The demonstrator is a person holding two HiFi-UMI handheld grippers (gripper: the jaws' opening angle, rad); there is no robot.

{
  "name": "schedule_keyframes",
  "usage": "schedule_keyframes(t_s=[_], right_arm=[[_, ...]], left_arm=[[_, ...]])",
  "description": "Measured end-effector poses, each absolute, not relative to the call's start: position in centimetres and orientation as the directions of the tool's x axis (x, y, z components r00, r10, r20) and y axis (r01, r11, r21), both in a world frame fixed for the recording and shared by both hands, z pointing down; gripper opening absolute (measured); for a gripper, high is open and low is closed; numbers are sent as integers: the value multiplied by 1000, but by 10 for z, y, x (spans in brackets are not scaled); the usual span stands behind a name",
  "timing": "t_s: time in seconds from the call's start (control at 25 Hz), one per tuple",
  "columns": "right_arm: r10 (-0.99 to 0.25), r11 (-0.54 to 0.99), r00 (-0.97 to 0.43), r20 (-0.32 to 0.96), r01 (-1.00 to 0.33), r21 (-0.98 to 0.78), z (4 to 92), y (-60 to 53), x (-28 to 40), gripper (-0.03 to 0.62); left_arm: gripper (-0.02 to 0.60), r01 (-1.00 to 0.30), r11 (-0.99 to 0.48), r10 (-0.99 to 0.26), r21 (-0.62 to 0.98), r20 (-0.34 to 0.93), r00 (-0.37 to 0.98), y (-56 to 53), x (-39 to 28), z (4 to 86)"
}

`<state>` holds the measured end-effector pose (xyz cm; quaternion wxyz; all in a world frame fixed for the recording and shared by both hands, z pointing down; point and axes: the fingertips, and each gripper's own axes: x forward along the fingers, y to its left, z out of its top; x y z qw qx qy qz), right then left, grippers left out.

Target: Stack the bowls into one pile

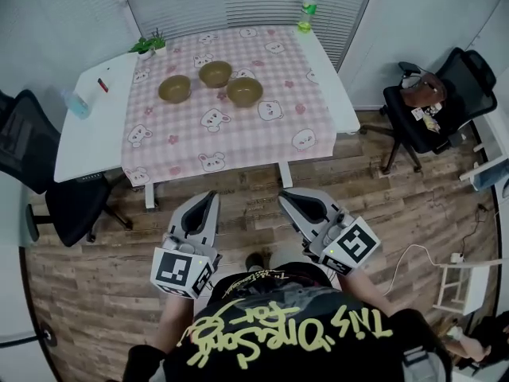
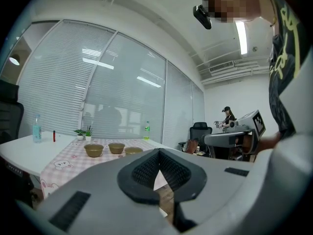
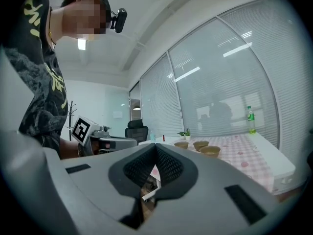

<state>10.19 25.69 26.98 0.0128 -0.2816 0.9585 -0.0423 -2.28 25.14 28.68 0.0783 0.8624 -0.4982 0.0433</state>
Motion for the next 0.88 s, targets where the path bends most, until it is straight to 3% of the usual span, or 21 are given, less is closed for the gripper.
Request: schedule_keyframes(t_s=[0.28,0.88], right_arm=[[-532,835,-845,61,-535,-127,284,275,103,3],[-501,861,-865,-18,-497,-109,277,195,101,3]], left_arm=[[-5,-859,-503,-844,94,159,512,257,-27,296],[-5,-884,-458,-867,96,169,468,189,-30,297]])
